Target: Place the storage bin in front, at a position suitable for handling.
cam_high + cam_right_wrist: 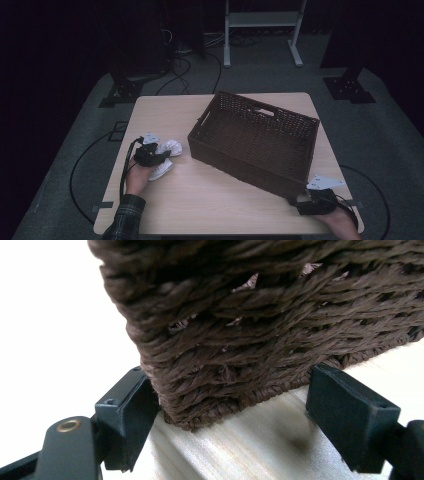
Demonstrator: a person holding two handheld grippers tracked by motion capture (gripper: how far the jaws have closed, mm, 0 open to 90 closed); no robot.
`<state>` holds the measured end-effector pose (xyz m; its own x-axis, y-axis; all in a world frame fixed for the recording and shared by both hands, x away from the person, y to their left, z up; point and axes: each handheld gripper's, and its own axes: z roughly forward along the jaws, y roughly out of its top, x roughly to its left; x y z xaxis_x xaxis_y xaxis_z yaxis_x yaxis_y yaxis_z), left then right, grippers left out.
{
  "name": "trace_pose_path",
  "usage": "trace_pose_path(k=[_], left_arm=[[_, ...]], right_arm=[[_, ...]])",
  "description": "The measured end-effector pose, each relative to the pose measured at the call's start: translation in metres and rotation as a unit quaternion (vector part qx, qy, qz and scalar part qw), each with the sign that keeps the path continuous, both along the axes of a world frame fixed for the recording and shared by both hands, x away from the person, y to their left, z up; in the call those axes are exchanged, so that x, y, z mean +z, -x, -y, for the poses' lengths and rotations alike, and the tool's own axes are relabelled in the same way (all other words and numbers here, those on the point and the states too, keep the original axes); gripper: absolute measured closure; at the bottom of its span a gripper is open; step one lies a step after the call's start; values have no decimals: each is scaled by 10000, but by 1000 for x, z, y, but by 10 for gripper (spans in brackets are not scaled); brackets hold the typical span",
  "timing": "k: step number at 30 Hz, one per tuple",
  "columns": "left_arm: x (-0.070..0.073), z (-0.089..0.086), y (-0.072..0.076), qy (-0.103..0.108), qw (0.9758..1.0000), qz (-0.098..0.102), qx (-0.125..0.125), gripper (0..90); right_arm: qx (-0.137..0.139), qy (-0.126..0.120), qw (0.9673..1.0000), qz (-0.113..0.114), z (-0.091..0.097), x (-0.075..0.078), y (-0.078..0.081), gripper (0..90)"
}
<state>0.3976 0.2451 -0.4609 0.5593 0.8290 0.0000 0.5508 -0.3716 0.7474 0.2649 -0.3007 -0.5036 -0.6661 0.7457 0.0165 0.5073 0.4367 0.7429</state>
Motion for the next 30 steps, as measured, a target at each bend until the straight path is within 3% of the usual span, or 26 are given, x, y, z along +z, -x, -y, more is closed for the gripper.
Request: trace_pose_path(k=[1,3,5,8,11,15,19,23,30], left_arm=[[0,0,0,0,10000,0,0,656],[9,-1,5,241,9997,69,-77,655],[11,-2,6,242,9996,87,-107,655],[19,-3,10,427,9989,109,-187,655],[31,-1,17,696,9969,220,-299,655],[41,1,21,759,9959,303,-389,655],[53,6,27,956,9928,457,-560,654],[60,14,30,1070,9903,454,-763,654],[60,28,30,1115,9881,433,-963,650]], right_arm=[[0,0,10000,0,0,0,0,207],[0,0,10000,-1,0,0,0,207],[0,-1,10000,0,0,0,0,207],[1,0,10000,1,0,0,0,207],[0,0,10000,1,0,0,0,207],[0,0,10000,0,0,0,0,207],[-1,0,10000,0,0,0,0,207],[1,0,10000,0,0,0,0,207],[0,0,10000,1,0,0,0,207]])
